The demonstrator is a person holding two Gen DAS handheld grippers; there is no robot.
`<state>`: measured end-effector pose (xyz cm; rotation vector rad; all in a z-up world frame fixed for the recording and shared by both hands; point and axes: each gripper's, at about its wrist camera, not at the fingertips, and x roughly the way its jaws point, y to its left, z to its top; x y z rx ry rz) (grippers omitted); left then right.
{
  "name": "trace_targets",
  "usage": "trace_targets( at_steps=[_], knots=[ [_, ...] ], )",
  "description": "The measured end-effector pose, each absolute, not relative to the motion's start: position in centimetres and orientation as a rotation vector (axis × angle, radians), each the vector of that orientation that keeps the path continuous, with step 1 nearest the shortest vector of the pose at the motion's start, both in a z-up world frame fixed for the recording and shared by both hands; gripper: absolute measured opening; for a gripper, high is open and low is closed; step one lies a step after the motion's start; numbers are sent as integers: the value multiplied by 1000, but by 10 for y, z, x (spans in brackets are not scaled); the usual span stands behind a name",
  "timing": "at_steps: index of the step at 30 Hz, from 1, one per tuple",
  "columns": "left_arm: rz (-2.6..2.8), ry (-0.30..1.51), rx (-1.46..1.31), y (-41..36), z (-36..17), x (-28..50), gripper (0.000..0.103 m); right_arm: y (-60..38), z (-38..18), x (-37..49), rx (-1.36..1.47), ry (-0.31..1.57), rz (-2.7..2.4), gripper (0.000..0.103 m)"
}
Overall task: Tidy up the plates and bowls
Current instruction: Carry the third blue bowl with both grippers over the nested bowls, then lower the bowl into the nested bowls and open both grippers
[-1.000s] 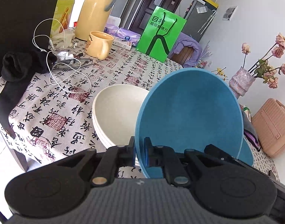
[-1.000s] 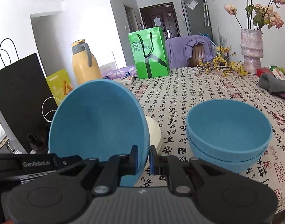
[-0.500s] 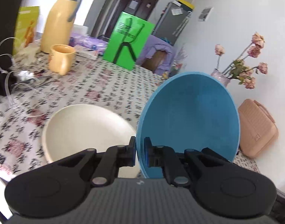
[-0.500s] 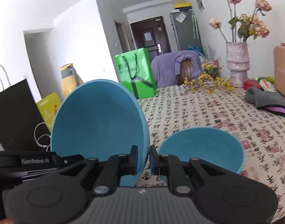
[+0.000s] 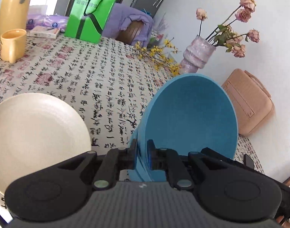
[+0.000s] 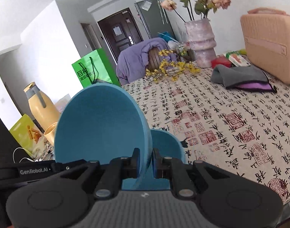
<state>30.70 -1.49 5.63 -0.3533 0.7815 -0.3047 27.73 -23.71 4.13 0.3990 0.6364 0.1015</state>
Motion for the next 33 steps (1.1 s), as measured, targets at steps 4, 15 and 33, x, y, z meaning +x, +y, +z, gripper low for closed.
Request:
trace_targets(
  at_steps=[4,15,33],
  knots=[
    [-301,789,-360,-21,54,309,11,-247,35,281,410,661,113,16],
    [-307,799,-342,-33,56,308,15,-264,28,283,446,677,132,21],
    [-297,784,-330,-30,61,293,21,-267,34,278,453,715,198,29]
  ],
)
